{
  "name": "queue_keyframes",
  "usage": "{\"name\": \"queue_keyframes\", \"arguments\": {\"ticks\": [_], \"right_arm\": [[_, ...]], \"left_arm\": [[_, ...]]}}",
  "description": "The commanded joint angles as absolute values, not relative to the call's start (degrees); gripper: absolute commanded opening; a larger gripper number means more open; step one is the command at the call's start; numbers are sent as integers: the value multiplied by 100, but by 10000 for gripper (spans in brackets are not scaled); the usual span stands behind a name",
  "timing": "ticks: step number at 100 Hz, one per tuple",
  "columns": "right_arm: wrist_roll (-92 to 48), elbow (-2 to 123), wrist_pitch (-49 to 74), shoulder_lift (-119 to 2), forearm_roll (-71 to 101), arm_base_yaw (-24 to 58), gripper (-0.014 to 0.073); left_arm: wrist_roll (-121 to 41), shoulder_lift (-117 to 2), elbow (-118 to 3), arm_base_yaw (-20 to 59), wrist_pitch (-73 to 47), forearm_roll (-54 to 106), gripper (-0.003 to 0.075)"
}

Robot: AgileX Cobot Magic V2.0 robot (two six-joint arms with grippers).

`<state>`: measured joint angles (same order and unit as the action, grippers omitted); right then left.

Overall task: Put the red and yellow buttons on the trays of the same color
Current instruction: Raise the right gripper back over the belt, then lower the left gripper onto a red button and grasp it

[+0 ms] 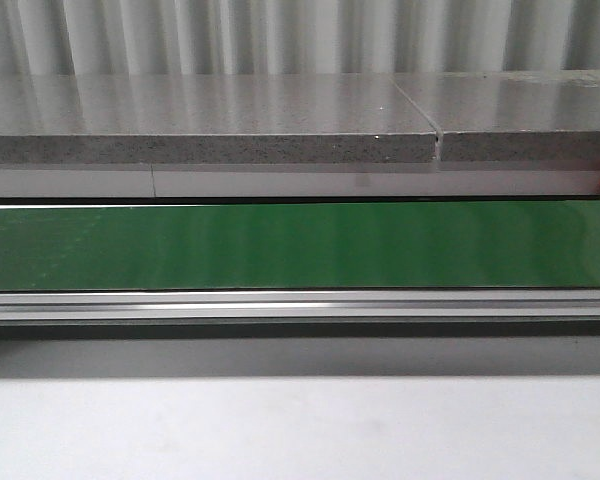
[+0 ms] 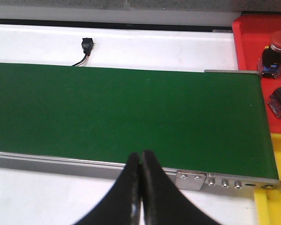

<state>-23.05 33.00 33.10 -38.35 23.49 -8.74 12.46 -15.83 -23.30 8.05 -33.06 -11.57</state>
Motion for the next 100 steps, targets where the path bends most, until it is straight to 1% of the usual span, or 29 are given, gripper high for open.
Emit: {"name": "queue_keyframes", "arguments": {"ticks": [1,11,18,30,37,47,59,80,87,100], "right_arm": [[-2326,3437,3020,-3802,2467,-886,-68],[-2326,3437,3020,-3802,2467,-886,-68],[-2326,3437,3020,-3802,2467,-886,-68],[-2326,3437,3020,-3802,2467,-886,-68],[-2326,3437,3020,-3802,2467,-886,-68],[-2326,3437,3020,-3802,2467,-886,-68],[-2326,3437,3020,-3802,2467,-886,-68],[-2326,3437,3020,-3802,2467,-886,-68],[-2326,3437,3020,-3802,2467,-886,-68],[-2326,3437,3020,-3802,2467,-886,-68]], "left_arm": [[1278,-1642,-2487,846,-2850,-1115,603],[1278,-1652,-2487,846,-2718,-1126,582],[1429,-1743,-2538,846,-2625,-1207,582],[2557,-2210,-2841,770,-2705,-1753,582],[3265,-2672,-3113,666,-2812,-2284,582],[3753,-3514,-3538,451,-2794,-2751,580],[3966,-4567,-3980,11,-2743,-2773,564],[4207,-6219,-4543,-921,-2356,-2471,564],[4207,-6678,-4733,-1084,-2238,-2376,564],[4079,-7457,-5117,-1115,-2230,-2386,564]]}}
